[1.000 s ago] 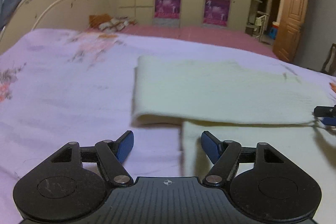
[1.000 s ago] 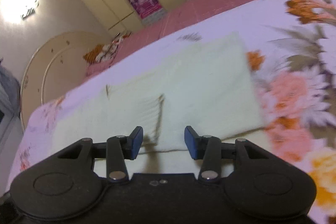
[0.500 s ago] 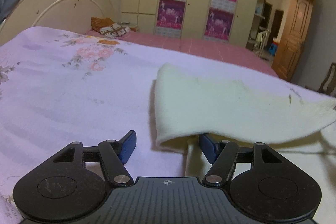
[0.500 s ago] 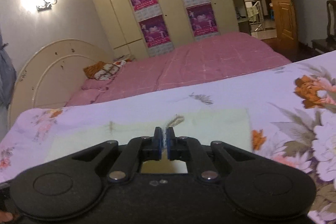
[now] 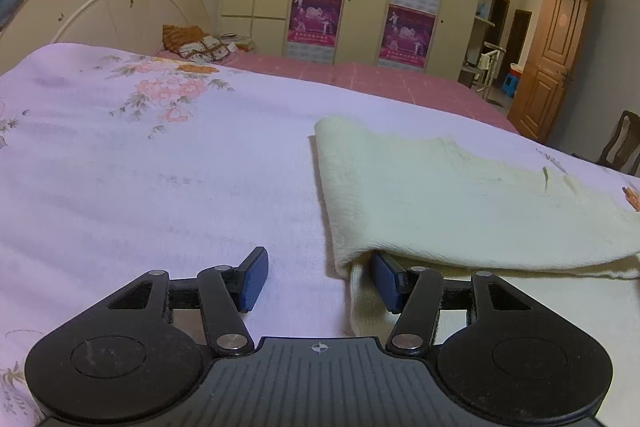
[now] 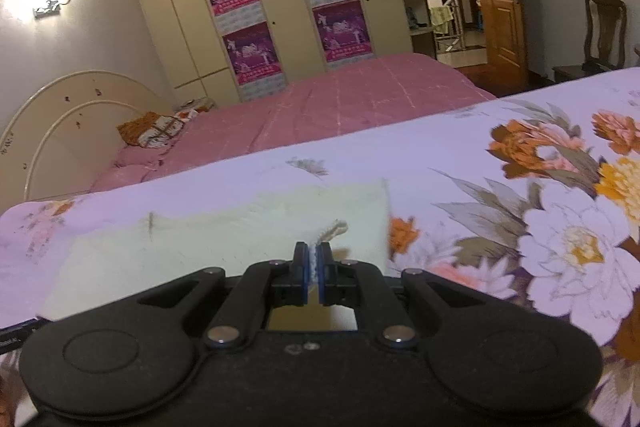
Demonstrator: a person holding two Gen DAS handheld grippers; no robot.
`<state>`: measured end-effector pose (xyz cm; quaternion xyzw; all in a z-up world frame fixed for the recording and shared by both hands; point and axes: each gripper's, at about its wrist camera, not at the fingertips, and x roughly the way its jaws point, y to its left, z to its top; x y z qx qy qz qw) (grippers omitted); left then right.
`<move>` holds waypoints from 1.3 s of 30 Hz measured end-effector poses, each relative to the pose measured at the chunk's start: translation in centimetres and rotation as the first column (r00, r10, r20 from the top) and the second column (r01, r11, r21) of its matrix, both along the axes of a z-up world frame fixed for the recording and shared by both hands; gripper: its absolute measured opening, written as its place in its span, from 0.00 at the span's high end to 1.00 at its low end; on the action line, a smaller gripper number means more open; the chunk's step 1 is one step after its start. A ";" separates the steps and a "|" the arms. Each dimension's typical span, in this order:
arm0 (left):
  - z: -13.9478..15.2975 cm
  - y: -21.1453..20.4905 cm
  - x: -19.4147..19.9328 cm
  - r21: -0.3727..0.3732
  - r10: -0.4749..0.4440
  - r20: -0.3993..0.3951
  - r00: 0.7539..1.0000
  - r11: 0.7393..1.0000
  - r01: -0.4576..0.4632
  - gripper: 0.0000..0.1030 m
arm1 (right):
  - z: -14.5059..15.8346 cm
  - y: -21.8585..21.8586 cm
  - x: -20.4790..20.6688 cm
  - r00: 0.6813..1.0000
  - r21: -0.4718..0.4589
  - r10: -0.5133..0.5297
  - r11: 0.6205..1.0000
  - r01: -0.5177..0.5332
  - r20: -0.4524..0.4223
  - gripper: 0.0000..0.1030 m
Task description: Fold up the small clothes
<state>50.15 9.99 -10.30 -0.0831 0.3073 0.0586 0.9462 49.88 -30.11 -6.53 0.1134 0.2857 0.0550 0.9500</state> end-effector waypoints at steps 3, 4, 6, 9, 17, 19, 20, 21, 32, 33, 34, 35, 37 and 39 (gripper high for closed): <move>-0.1 0.2 0.3 0.002 -0.004 -0.002 1.000 1.000 0.004 0.45 | -0.4 -0.5 -0.1 1.000 -0.003 -0.008 1.000 0.008 -0.011 0.95; -0.2 0.2 0.3 0.003 -0.005 -0.002 1.000 1.000 0.005 0.45 | -0.6 -0.6 -0.1 1.000 -0.005 -0.010 1.000 0.010 -0.016 0.95; -0.2 0.0 0.3 0.007 -0.007 -0.004 1.000 1.000 0.007 0.45 | -0.9 -0.7 -0.3 1.000 -0.006 -0.010 1.000 0.010 -0.024 0.95; -0.3 0.0 0.4 0.014 -0.011 -0.007 1.000 1.000 0.011 0.45 | -1.3 -0.5 -0.6 0.999 -0.018 -0.008 1.000 0.008 -0.032 0.95; 2.2 0.1 -2.4 0.119 -0.161 0.014 0.987 0.980 0.158 0.45 | -2.4 -0.4 -0.6 0.995 -0.160 -0.055 0.986 0.040 -0.087 0.92; 3.4 -0.4 -2.5 0.118 -0.188 0.065 0.980 0.977 0.179 0.45 | -1.6 0.2 -1.6 0.996 -0.295 -0.085 0.952 0.075 -0.019 0.87; 3.6 -0.9 -1.9 0.114 -0.196 0.075 0.978 0.976 0.187 0.45 | -1.2 0.3 -1.9 0.998 -0.272 -0.070 0.960 0.065 -0.009 0.87; 3.5 -1.6 -0.9 0.106 -0.201 0.070 0.977 0.975 0.193 0.45 | -1.0 0.5 -1.8 0.998 -0.232 -0.057 0.971 0.052 -0.014 0.87; 1.4 -3.9 2.2 0.101 -0.226 0.052 0.973 0.970 0.220 0.45 | -2.5 3.0 -0.5 0.996 -0.217 -0.015 0.976 -0.005 -0.091 0.90; 1.9 -3.6 3.0 0.091 -0.211 0.074 0.975 0.975 0.205 0.45 | -2.1 2.9 -0.5 0.997 -0.207 -0.027 0.978 0.011 -0.075 0.90; 2.1 -3.5 3.9 0.081 -0.200 0.078 0.977 0.978 0.194 0.45 | -1.7 2.9 -0.4 0.998 -0.191 -0.028 0.981 0.017 -0.054 0.83; 2.4 -3.6 5.0 0.072 -0.193 0.079 0.978 0.980 0.187 0.45 | -1.4 3.5 0.1 0.999 -0.162 -0.016 0.987 0.011 -0.033 0.83; 2.5 -4.5 7.4 0.070 -0.198 0.078 0.977 0.979 0.193 0.45 | -1.3 4.7 1.4 1.000 -0.112 0.021 0.993 -0.024 -0.023 0.82; 2.3 -5.8 9.3 0.083 -0.209 0.065 0.976 0.976 0.204 0.45 | -1.4 7.2 2.8 0.996 -0.080 0.091 0.993 -0.090 0.002 0.80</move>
